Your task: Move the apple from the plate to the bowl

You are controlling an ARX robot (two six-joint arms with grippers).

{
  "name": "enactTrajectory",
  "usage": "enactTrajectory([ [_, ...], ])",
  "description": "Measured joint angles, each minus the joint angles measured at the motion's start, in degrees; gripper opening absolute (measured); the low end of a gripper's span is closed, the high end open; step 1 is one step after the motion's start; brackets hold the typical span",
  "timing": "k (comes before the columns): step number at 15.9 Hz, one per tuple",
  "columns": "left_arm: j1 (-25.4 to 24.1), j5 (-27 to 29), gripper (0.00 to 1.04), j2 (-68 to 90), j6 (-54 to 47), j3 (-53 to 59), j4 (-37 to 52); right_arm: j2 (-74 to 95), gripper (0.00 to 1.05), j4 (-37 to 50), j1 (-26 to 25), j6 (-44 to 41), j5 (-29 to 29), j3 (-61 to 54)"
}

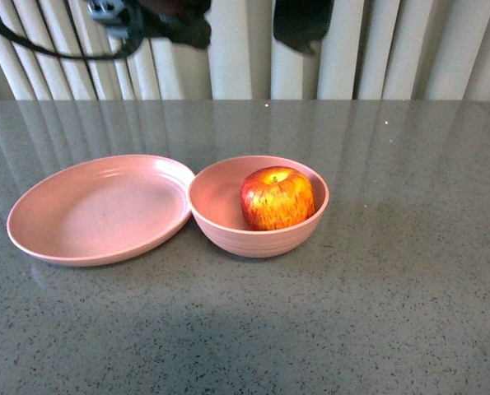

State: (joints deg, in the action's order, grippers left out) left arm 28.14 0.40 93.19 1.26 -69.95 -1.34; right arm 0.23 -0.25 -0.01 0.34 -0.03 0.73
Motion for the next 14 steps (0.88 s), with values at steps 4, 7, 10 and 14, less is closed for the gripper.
enactTrajectory([
  [4, -1.6, 5.8, 0.98, -13.4, -1.7, 7.0, 4.9, 0.0, 0.98, 0.0, 0.0, 0.0, 0.0, 0.0],
  [7, -6.5, 19.6, 0.73, -27.6, -1.6, 22.8, 22.3, 0.0, 0.98, 0.0, 0.0, 0.0, 0.0, 0.0],
  [10, -12.3, 15.9, 0.39, -36.0, -1.4, 39.0, 28.3, 0.0, 0.98, 0.0, 0.0, 0.0, 0.0, 0.0],
  [14, -18.1, 10.3, 0.02, -45.2, -1.3, 51.7, 31.9, 0.0, 0.98, 0.0, 0.0, 0.0, 0.0, 0.0],
])
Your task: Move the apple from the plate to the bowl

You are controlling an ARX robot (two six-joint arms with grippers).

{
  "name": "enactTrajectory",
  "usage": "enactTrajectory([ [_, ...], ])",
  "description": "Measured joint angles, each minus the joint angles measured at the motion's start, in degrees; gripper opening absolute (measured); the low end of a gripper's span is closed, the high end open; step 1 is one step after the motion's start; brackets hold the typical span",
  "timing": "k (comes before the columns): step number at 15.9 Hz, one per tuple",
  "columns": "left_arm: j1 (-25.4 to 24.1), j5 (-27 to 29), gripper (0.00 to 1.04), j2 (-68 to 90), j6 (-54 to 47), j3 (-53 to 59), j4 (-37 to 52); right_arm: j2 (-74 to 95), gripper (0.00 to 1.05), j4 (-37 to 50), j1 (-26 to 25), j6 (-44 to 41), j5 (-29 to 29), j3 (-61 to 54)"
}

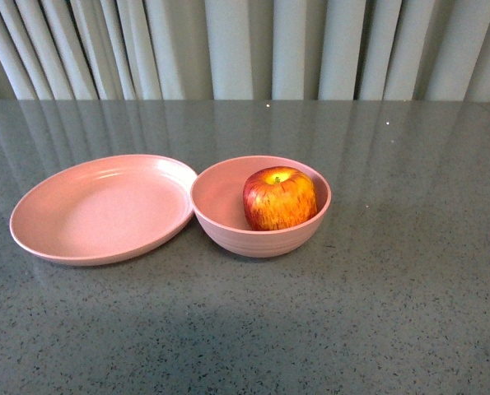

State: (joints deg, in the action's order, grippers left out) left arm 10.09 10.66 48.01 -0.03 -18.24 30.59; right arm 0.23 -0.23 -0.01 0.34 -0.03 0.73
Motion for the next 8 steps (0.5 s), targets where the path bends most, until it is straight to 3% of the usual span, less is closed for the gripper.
enactTrajectory([
  [6, -5.4, -5.7, 0.01, -10.7, 0.0, 10.1, -1.5, 0.0, 0.98, 0.0, 0.0, 0.0, 0.0, 0.0],
  [7, -9.1, -10.0, 0.01, -12.7, 0.0, 11.5, -2.6, 0.0, 0.98, 0.0, 0.0, 0.0, 0.0, 0.0],
  [8, -10.3, -10.4, 0.01, -16.2, 0.0, 13.0, -4.2, 0.0, 0.98, 0.0, 0.0, 0.0, 0.0, 0.0],
])
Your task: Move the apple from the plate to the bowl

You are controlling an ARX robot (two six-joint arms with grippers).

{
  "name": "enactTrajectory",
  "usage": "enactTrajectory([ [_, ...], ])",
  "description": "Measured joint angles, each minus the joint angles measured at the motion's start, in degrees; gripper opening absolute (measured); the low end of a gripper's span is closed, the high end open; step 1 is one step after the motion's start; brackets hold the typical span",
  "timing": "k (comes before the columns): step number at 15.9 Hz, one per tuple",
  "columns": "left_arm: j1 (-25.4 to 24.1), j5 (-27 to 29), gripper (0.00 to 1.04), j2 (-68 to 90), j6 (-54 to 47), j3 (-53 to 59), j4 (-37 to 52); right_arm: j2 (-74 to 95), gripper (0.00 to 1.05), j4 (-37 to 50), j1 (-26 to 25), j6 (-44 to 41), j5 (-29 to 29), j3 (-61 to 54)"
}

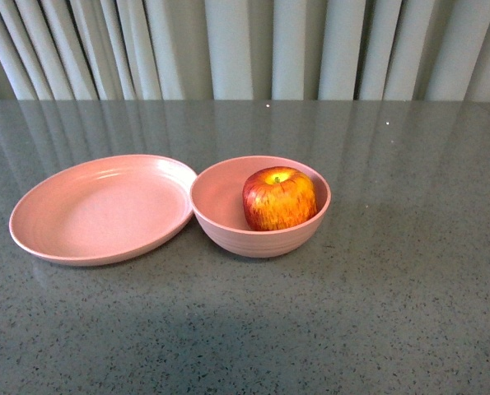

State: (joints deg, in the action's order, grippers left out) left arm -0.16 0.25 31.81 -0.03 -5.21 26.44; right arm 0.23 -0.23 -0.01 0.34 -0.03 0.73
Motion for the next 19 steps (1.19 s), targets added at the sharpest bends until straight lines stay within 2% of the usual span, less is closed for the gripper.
enactTrajectory([
  [7, 0.2, -0.2, 0.01, -9.6, 0.0, 3.0, -6.7, 0.0, 0.98, 0.0, 0.0, 0.0, 0.0, 0.0],
  [8, 0.2, -0.2, 0.01, -10.0, 0.0, 4.3, -4.1, 0.0, 0.98, 0.0, 0.0, 0.0, 0.0, 0.0],
  [18, 0.2, -0.2, 0.01, -22.0, 0.0, 4.4, -16.6, 0.0, 0.98, 0.0, 0.0, 0.0, 0.0, 0.0],
  [19, 0.2, -0.2, 0.01, -26.1, 0.0, 4.3, -22.9, 0.0, 0.98, 0.0, 0.0, 0.0, 0.0, 0.0],
])
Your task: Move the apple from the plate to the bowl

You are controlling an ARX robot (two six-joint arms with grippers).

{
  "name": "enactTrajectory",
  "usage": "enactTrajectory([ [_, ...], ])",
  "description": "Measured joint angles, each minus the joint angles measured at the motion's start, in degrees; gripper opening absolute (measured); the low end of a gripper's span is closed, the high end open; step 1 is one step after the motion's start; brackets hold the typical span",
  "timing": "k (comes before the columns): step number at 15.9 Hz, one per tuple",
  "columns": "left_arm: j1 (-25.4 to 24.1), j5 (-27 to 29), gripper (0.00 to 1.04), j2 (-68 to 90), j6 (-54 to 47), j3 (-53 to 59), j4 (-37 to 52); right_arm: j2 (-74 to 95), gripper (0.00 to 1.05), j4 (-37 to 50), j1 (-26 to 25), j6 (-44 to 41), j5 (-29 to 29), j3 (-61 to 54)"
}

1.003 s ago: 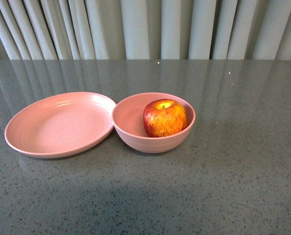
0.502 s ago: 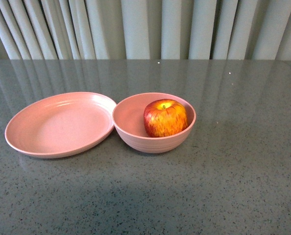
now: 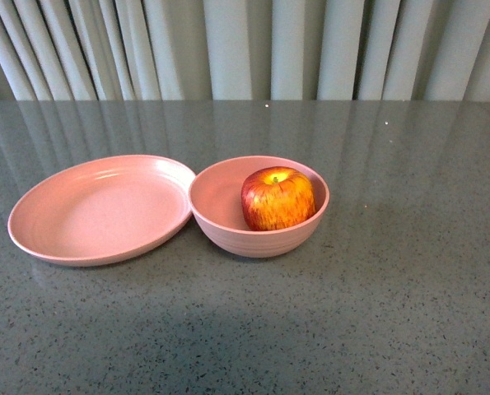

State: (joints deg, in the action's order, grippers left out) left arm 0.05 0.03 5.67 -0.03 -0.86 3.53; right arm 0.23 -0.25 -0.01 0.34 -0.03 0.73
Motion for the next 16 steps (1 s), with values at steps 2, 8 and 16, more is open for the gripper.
enactTrajectory([
  [2, 0.0, -0.1, 0.01, -5.3, 0.0, -0.1, -2.6, 0.0, 0.98, 0.0, 0.0, 0.0, 0.0, 0.0],
  [8, 0.0, 0.0, 0.01, -5.4, 0.0, 0.0, -3.7, 0.0, 0.98, 0.0, 0.0, 0.0, 0.0, 0.0],
  [16, 0.0, 0.0, 0.74, -5.4, 0.0, 0.0, -3.7, 0.0, 0.98, 0.0, 0.0, 0.0, 0.0, 0.0],
])
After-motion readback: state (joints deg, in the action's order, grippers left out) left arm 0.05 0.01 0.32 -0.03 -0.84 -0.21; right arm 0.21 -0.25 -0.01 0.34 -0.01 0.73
